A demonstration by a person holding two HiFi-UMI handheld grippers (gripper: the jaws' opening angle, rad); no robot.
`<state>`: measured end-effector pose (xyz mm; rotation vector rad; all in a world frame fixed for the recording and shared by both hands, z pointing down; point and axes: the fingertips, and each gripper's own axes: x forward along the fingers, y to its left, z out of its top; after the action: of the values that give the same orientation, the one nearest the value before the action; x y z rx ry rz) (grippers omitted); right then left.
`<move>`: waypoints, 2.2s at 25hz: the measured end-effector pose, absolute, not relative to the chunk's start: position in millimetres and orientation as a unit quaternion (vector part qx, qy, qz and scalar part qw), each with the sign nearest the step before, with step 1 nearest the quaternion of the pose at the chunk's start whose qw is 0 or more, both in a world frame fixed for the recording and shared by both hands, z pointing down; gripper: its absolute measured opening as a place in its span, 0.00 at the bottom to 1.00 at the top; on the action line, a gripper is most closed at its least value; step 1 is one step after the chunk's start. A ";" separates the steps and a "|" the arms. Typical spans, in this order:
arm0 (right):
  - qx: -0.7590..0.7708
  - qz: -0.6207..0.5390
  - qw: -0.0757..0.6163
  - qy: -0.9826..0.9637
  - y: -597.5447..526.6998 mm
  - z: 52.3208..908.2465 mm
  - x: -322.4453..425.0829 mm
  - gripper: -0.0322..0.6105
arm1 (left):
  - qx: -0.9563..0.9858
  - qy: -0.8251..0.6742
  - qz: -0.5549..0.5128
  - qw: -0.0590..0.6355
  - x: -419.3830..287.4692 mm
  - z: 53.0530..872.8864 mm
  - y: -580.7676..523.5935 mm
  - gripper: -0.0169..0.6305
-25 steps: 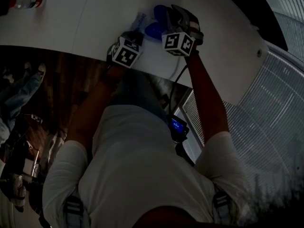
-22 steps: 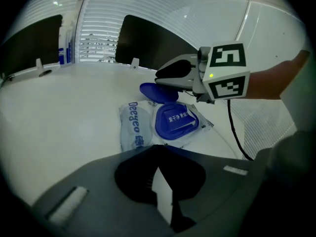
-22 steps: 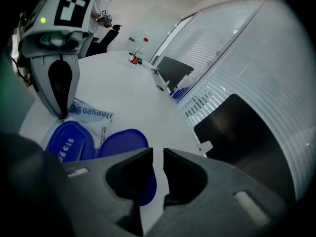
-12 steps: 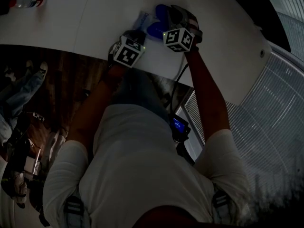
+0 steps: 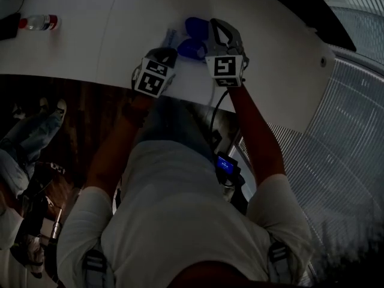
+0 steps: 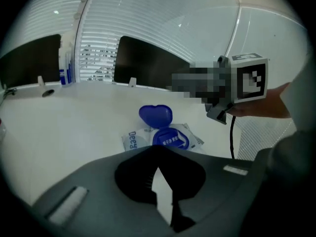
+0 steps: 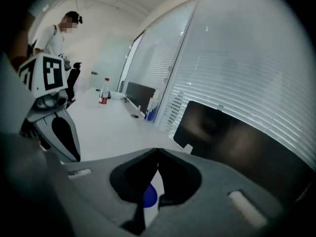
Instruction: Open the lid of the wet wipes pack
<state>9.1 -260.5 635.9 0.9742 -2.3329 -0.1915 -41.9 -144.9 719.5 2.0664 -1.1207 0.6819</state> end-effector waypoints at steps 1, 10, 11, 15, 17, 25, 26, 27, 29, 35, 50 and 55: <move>0.371 -0.063 0.279 -0.884 -258.6 624.1 10.2 0.05 | 0.798 -0.435 0.254 0.331 -41.7 708.8 -148.8 0.03; 0.414 0.001 0.141 -0.899 -212.0 516.2 23.8 0.05 | 0.821 -0.463 0.181 0.282 -37.2 618.4 -149.7 0.03; 0.416 0.002 0.133 -0.900 -205.8 505.6 24.6 0.05 | 0.822 -0.465 0.174 0.276 -37.0 608.3 -148.3 0.03; 0.422 -0.007 0.091 -0.902 -186.1 462.5 27.7 0.05 | 0.843 -0.463 0.140 0.237 -32.5 557.3 -148.6 0.03; 0.419 -0.002 0.073 -0.905 -170.3 443.3 28.9 0.05 | 0.853 -0.460 0.118 0.217 -27.3 528.3 -142.4 0.03; 0.420 0.009 0.019 -0.908 -127.9 382.1 34.5 0.05 | 0.877 -0.452 0.065 0.149 -16.3 446.3 -125.2 0.03; 0.418 0.007 0.013 -0.908 -122.2 375.4 34.2 0.05 | 0.880 -0.449 0.060 0.146 -14.1 438.7 -121.2 0.03; 0.418 0.006 0.008 -0.909 -115.1 368.5 34.1 0.05 | 0.882 -0.446 0.054 0.144 -11.5 431.1 -115.6 0.03; 0.418 0.008 -0.004 -0.909 -99.2 356.8 36.7 0.05 | 0.887 -0.438 0.042 0.141 -4.3 416.1 -101.1 0.03; 0.416 0.041 -0.030 -0.908 -64.3 352.7 49.1 0.05 | 0.902 -0.413 0.015 0.125 11.4 389.7 -64.4 0.03; 0.408 0.046 -0.054 -0.910 -31.3 329.5 64.2 0.05 | 0.909 -0.400 -0.019 0.113 25.9 361.2 -45.2 0.03; 0.400 0.020 -0.047 -0.915 -30.0 324.3 58.2 0.05 | 0.910 -0.399 -0.022 0.108 25.1 360.0 -49.0 0.03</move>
<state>58.2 -30.0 324.3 1.2955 -2.9634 0.0632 25.1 -49.0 360.0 2.6775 -1.1744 -0.0634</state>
